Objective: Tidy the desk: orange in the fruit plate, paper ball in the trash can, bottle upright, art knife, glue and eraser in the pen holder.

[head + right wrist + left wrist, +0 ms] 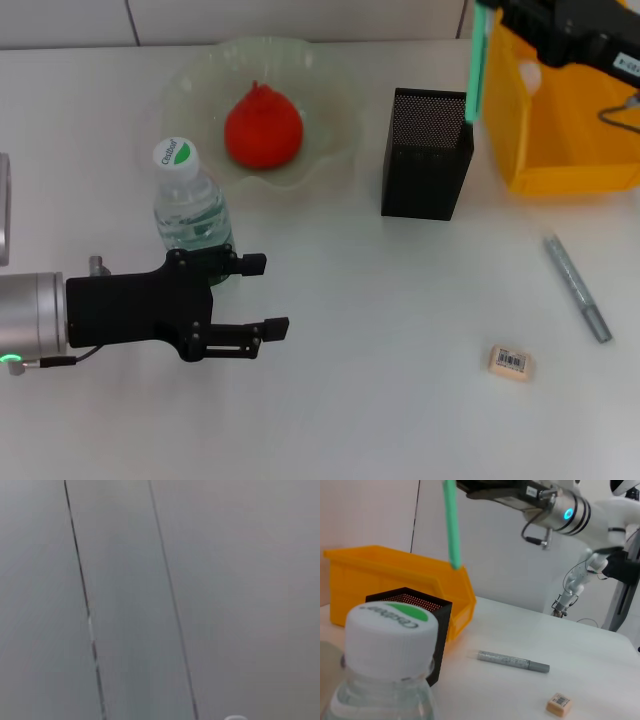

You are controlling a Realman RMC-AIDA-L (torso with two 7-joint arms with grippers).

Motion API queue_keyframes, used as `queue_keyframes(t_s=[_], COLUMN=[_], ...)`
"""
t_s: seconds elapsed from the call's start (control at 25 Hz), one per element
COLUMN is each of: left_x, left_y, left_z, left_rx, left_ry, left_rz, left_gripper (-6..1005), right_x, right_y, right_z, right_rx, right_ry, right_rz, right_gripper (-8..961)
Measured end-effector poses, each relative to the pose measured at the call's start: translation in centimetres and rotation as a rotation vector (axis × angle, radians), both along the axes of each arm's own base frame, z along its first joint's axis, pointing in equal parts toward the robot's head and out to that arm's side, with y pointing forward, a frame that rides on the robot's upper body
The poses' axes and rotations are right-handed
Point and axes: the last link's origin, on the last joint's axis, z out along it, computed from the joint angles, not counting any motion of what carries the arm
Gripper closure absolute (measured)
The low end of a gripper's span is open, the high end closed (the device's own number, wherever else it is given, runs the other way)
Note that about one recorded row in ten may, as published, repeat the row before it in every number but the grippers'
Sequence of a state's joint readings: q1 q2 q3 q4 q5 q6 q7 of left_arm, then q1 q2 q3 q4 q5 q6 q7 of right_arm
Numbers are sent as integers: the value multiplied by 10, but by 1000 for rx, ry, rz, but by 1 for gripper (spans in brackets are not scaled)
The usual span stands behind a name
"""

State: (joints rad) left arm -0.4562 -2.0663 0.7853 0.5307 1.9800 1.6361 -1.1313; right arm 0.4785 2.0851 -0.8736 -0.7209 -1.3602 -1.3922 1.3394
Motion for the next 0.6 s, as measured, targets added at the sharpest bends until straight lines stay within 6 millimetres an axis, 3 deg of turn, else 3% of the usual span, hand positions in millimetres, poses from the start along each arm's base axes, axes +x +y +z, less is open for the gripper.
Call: queue_keyframes(t_s=[0.28, 0.56, 0.6], left_x=[2, 1, 1], left_y=[1, 2, 2], left_z=[0, -1, -1], left_rx=[5, 8, 8], left_ry=[-6, -7, -7], left_rz=[2, 8, 9], left_gripper=[155, 156, 156], right_x=[4, 5, 6], right_y=[20, 20, 20], right_z=[-36, -38, -37], right_rx=[105, 98, 96], right_ry=[4, 7, 8], right_rz=[-63, -69, -71], right_gripper=[742, 732, 683])
